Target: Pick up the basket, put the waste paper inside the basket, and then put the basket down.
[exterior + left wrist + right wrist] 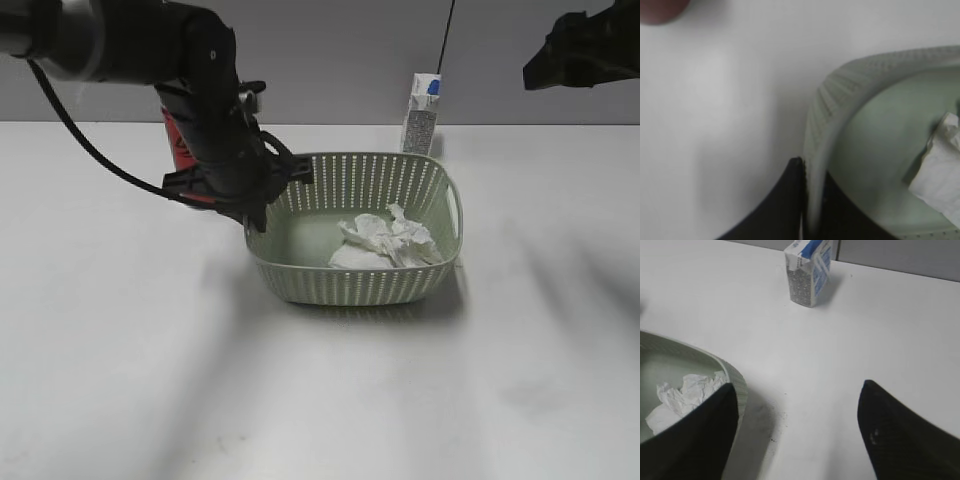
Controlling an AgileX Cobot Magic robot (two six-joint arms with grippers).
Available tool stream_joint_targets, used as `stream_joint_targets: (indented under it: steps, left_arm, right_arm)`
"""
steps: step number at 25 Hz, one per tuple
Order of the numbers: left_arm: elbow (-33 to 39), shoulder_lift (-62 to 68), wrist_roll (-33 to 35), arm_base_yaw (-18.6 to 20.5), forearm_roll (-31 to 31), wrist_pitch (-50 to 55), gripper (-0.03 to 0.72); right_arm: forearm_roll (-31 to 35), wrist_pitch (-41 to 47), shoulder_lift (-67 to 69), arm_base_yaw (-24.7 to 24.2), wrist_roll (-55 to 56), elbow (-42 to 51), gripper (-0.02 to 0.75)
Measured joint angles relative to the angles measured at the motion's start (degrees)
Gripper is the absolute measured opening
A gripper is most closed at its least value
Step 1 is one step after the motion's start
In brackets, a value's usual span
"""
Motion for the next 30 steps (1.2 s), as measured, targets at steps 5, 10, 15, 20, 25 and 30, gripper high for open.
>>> stream_joint_targets:
  steps: [5, 10, 15, 20, 25, 30]
  left_arm:
    - [-2.3, 3.3, 0.1, 0.2, -0.7, -1.7, 0.039]
    - [-2.6, 3.2, 0.3, 1.1, -0.2, -1.8, 0.394]
    - [-4.6, -0.9, 6.3, 4.9, -0.3, 2.3, 0.630]
    - [-7.6, -7.9, 13.4, 11.8, -0.2, 11.2, 0.636]
    - [-7.7, -14.0, 17.8, 18.3, 3.7, 20.6, 0.599]
    - [-5.7, -21.0, 20.0, 22.0, 8.3, 21.7, 0.590]
  right_arm:
    - [0.1, 2.4, -0.2, -0.3, 0.1, -0.5, 0.560]
    - [0.2, 3.0, -0.2, -0.3, 0.1, -0.5, 0.559]
    - [0.2, 3.0, -0.2, -0.4, 0.6, -0.6, 0.559]
    - [-1.1, 7.2, 2.9, -1.5, 4.0, -6.8, 0.559]
    - [-7.4, 23.6, 10.7, -2.3, 7.7, -22.7, 0.559]
    - [-8.9, 37.6, 14.9, -2.4, 8.7, -30.3, 0.559]
